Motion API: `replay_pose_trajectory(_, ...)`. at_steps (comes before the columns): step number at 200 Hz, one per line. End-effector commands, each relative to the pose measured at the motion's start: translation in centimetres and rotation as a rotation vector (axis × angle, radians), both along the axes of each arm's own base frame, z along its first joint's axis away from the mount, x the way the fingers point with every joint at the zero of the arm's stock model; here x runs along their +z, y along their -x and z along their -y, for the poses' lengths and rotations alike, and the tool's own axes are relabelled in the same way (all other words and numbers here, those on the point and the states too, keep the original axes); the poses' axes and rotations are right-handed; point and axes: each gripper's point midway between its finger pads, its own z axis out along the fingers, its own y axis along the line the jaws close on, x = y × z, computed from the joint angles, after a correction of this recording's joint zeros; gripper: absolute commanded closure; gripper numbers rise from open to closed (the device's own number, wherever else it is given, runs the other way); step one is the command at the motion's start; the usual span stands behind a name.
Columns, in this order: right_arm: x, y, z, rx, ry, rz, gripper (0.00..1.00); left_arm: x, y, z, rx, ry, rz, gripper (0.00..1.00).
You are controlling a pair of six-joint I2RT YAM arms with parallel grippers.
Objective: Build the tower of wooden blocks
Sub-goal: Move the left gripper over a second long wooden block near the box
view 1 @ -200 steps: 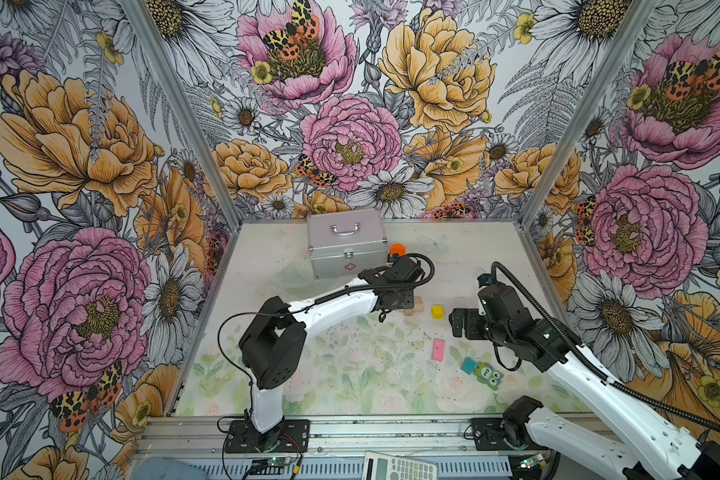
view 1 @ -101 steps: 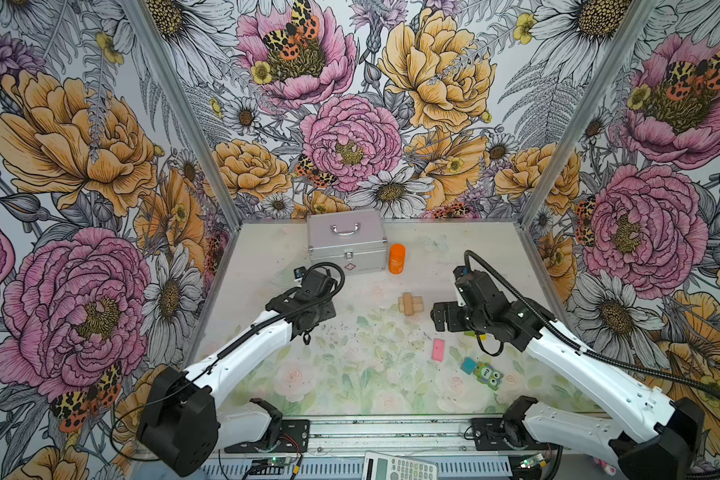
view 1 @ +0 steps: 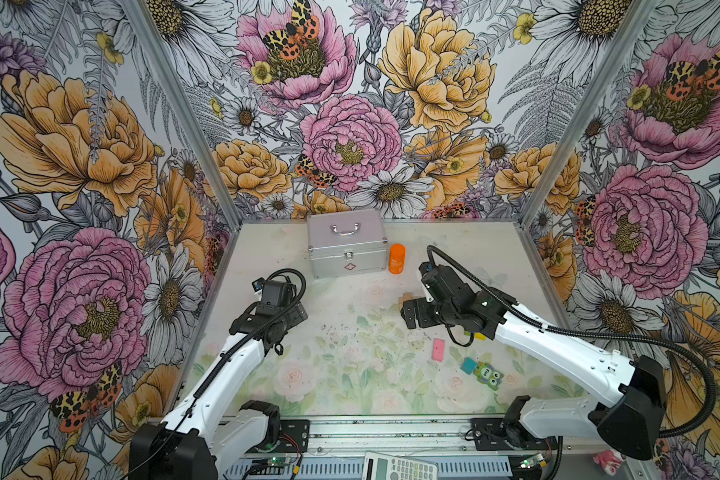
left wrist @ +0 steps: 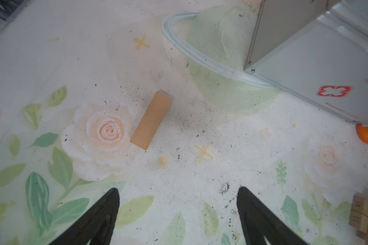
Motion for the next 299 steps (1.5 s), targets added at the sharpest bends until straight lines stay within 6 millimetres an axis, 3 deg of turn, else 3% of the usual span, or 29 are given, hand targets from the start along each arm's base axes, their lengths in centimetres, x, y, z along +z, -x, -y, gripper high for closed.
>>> replay_pose_trajectory(1, 2.5, 0.0, -4.0, 0.087, -0.089, 0.048, 0.01, 0.4, -0.4, -0.6, 0.025, 0.025, 0.051, 0.11)
replay_pose_trajectory(47, 3.0, -0.5, -7.5, 0.168, -0.108, 0.05, 0.02, 0.0, -0.4, -1.8, 0.068, 0.027, 0.066, 0.1)
replay_pose_trajectory(98, 3.1, -0.9, -8.7, 0.202, -0.109, 0.048, 0.02, -1.6, -0.8, -2.9, 0.108, 0.042, 0.056, 0.08)
replay_pose_trajectory(153, 2.4, -0.7, -7.9, 0.183, -0.09, 0.044, 0.02, -4.2, -1.9, -3.8, 0.134, 0.032, 0.007, 0.07)
replay_pose_trajectory(178, 2.5, -0.6, -7.3, 0.174, -0.086, 0.053, 0.01, -5.4, -2.6, -3.1, 0.111, 0.055, -0.021, 0.07)
replay_pose_trajectory(253, 1.7, -0.3, -5.3, 0.128, -0.065, 0.051, 0.01, -7.0, -3.7, -3.2, 0.093, 0.036, -0.059, 0.12)
replay_pose_trajectory(299, 1.5, -0.1, -4.1, 0.102, -0.064, 0.05, 0.01, -7.0, -4.5, -3.3, 0.083, 0.016, -0.065, 0.15)
